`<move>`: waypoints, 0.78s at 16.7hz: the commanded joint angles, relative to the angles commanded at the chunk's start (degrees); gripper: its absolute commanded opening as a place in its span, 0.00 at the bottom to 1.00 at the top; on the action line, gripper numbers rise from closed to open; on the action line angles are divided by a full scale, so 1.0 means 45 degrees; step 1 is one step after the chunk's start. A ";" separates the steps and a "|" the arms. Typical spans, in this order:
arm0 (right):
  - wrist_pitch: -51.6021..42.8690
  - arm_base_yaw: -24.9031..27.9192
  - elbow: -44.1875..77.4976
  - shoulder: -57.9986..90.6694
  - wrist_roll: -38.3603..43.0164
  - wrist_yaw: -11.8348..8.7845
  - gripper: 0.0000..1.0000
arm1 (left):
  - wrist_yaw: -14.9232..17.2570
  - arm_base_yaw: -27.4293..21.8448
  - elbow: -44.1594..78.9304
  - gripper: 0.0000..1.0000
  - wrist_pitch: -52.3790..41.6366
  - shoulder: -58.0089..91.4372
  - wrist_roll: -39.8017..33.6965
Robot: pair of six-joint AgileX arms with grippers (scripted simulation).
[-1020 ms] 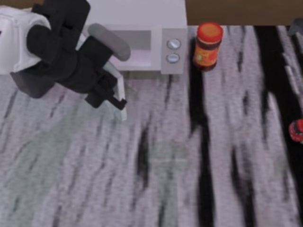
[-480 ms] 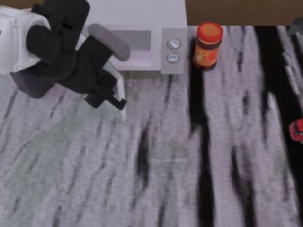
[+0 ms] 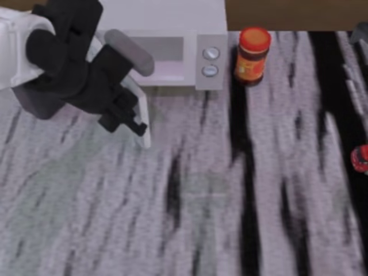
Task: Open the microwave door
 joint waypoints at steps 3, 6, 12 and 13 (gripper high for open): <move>0.0000 0.0000 0.0000 0.0000 0.0000 0.0000 1.00 | 0.0454 0.0424 -0.0160 0.00 -0.0284 -0.0118 0.0998; 0.0000 0.0000 0.0000 0.0000 0.0000 0.0000 1.00 | 0.0724 0.0658 -0.0198 0.00 -0.0387 -0.0244 0.1541; 0.0000 0.0000 0.0000 0.0000 0.0000 0.0000 1.00 | 0.0724 0.0658 -0.0198 0.00 -0.0387 -0.0244 0.1541; 0.0000 0.0000 0.0000 0.0000 0.0000 0.0000 1.00 | 0.0724 0.0658 -0.0198 0.00 -0.0387 -0.0244 0.1541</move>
